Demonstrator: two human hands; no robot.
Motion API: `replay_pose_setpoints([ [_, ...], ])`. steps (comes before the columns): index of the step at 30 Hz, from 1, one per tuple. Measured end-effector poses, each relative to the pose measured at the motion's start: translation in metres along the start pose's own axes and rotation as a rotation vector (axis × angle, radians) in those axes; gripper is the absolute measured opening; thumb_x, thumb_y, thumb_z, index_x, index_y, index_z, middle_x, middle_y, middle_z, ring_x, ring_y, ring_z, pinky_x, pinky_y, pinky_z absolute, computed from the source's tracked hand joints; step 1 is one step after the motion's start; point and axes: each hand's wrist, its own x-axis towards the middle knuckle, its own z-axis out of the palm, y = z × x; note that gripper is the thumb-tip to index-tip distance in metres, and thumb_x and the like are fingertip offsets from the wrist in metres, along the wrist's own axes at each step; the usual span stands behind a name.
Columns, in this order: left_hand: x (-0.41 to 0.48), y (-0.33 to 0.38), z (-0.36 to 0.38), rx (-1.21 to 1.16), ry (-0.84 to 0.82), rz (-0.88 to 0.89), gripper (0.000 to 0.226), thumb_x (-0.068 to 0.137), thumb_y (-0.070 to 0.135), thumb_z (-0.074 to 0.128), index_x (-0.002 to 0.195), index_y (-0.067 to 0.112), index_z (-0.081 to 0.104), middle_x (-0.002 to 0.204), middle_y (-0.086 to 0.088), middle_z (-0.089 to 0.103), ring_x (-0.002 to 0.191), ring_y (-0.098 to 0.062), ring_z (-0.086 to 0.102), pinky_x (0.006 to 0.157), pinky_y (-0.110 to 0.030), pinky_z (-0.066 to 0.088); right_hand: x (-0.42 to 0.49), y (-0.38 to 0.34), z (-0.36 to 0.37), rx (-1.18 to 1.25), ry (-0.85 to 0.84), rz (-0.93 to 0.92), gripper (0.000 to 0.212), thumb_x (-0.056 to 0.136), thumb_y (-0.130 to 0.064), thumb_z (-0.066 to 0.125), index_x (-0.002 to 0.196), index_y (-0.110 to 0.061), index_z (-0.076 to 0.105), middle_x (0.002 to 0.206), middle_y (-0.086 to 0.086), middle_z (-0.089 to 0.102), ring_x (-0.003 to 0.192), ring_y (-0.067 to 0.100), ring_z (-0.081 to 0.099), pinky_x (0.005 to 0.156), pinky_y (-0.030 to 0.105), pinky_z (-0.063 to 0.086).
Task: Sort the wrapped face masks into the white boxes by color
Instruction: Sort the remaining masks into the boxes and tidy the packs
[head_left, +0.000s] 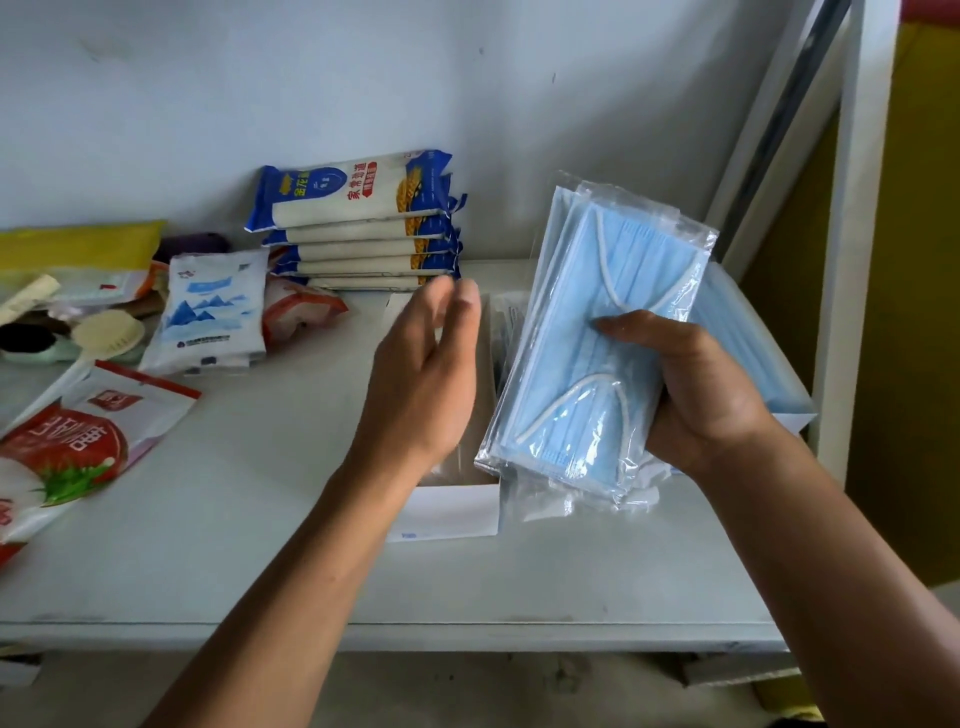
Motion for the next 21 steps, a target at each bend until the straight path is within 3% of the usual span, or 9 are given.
replay_pose_setpoints([
  [2,-0.005,0.013,0.000,-0.211,-0.215,-0.059,0.053,0.088,0.061,0.048,0.119,0.020,0.061,0.106,0.004,0.072,0.101,-0.009,0.067,0.095,-0.041,0.052,-0.001,0.002,0.004,-0.017,-0.029,-0.032,0.038,0.083,0.001,0.061,0.120,-0.004,0.064,0.110,0.018,0.073,0.101,0.038,0.071,0.086,0.052,0.057],
  [4,-0.012,0.013,0.008,-0.302,-0.368,-0.111,0.047,0.082,0.049,0.065,0.119,0.021,0.064,0.107,-0.003,0.075,0.099,-0.020,0.072,0.092,-0.049,0.055,-0.004,0.005,0.011,-0.019,-0.015,-0.100,0.037,0.084,0.005,0.061,0.121,0.003,0.063,0.113,0.025,0.070,0.102,0.042,0.069,0.088,0.054,0.057],
  [6,-0.015,0.010,0.016,-0.310,-0.265,-0.093,0.030,0.081,0.035,0.068,0.106,0.019,0.070,0.096,-0.011,0.076,0.091,-0.035,0.072,0.084,-0.058,0.056,-0.008,0.008,0.017,-0.071,0.032,-0.174,0.031,0.082,0.003,0.065,0.113,0.006,0.066,0.100,0.024,0.072,0.090,0.038,0.072,0.083,0.050,0.059],
  [10,-0.012,0.009,0.021,-0.494,-0.004,-0.154,0.027,0.083,0.037,0.062,0.096,0.016,0.072,0.099,-0.006,0.076,0.098,-0.030,0.071,0.091,-0.058,0.054,-0.015,0.012,0.023,-0.256,0.023,-0.114,0.025,0.078,-0.008,0.073,0.102,-0.002,0.073,0.093,0.016,0.077,0.089,0.033,0.074,0.082,0.046,0.060],
  [13,-0.012,0.008,0.022,-0.488,-0.036,-0.188,0.036,0.081,0.051,0.056,0.094,0.018,0.065,0.103,-0.005,0.069,0.105,-0.035,0.067,0.097,-0.059,0.049,-0.014,0.013,0.024,-0.328,0.056,-0.148,0.019,0.083,-0.007,0.074,0.101,-0.003,0.074,0.097,0.016,0.077,0.093,0.033,0.074,0.088,0.048,0.058],
  [16,-0.016,0.009,0.029,-0.634,-0.105,-0.223,0.033,0.087,0.038,0.060,0.109,0.015,0.070,0.109,-0.008,0.075,0.105,-0.032,0.070,0.096,-0.057,0.051,-0.013,0.010,0.024,-0.344,0.142,-0.218,0.016,0.085,-0.009,0.074,0.101,-0.005,0.073,0.094,0.014,0.078,0.090,0.030,0.075,0.085,0.045,0.060],
  [19,-0.020,0.007,0.035,-0.554,-0.025,-0.127,0.025,0.088,0.035,0.061,0.099,0.015,0.071,0.096,-0.012,0.075,0.096,-0.029,0.072,0.089,-0.057,0.055,-0.016,0.003,0.023,-0.480,0.094,-0.233,0.011,0.089,-0.006,0.071,0.100,-0.005,0.073,0.093,0.013,0.077,0.090,0.028,0.075,0.081,0.040,0.061],
  [21,-0.021,0.004,0.036,-0.453,0.028,-0.084,0.029,0.087,0.041,0.059,0.084,0.013,0.063,0.075,-0.008,0.067,0.076,-0.017,0.065,0.074,-0.047,0.055,-0.018,-0.005,0.018,-0.648,0.048,-0.248,0.008,0.089,-0.006,0.072,0.096,-0.002,0.073,0.087,0.012,0.076,0.083,0.024,0.075,0.075,0.040,0.059],
])
